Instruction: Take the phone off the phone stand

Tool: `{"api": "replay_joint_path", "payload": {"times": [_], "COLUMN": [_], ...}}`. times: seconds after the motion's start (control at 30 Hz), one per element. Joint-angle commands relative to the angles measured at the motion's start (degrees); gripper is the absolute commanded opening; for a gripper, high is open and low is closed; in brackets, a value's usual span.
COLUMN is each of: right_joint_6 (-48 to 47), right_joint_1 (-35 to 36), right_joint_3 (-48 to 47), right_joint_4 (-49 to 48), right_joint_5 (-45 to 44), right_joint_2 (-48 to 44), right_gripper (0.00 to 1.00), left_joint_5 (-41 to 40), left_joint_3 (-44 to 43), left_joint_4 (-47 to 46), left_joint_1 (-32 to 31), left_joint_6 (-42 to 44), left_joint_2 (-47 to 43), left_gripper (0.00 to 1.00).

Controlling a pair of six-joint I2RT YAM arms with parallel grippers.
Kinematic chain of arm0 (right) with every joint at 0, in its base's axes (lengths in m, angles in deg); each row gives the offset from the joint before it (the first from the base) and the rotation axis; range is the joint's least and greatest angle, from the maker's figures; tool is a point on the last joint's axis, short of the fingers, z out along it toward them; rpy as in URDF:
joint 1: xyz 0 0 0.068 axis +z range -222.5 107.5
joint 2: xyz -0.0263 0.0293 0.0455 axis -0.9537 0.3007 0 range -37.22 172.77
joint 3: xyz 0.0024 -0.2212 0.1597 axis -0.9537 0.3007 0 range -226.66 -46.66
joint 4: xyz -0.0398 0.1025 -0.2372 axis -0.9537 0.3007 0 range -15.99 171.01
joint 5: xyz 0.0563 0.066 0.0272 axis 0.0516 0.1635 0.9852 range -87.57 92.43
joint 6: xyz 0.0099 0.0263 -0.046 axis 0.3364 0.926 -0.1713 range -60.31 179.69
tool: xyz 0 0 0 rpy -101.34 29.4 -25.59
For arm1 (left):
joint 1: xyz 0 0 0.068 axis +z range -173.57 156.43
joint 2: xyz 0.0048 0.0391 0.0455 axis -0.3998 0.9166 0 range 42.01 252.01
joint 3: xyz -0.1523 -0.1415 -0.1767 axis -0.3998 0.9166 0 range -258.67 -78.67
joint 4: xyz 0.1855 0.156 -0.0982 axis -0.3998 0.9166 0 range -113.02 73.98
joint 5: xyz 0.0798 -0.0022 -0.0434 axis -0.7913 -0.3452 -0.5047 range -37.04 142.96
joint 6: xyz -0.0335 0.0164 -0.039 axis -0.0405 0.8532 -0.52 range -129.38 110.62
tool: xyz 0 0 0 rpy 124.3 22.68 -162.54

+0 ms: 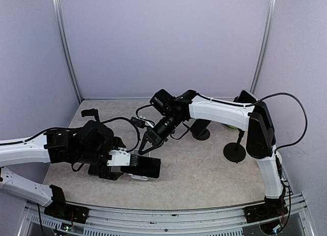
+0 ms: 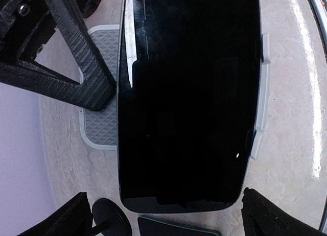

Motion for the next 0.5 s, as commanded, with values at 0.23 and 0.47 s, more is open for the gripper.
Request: {"api": "replay_joint_path", "payload": {"times": [0.23, 0.47], "right_joint_6": [1.97, 2.48], "right_joint_1": [0.54, 0.63], "right_joint_3": [-1.29, -1.39], "right_joint_4": [-2.15, -2.86], "right_joint_5": [5.35, 6.24], "right_joint_2": [-4.13, -4.12], "right_gripper": [0.00, 0.00], "left_joint_5": [0.62, 0.84], "left_joint_3": [-0.94, -2.73], "left_joint_4": [-0.18, -1.37], "left_joint_1": [-1.75, -3.23], "left_joint_6": [0.46, -0.51], "left_joint_2": [3.49, 6.06], "left_gripper": [0.96, 0.90]}}
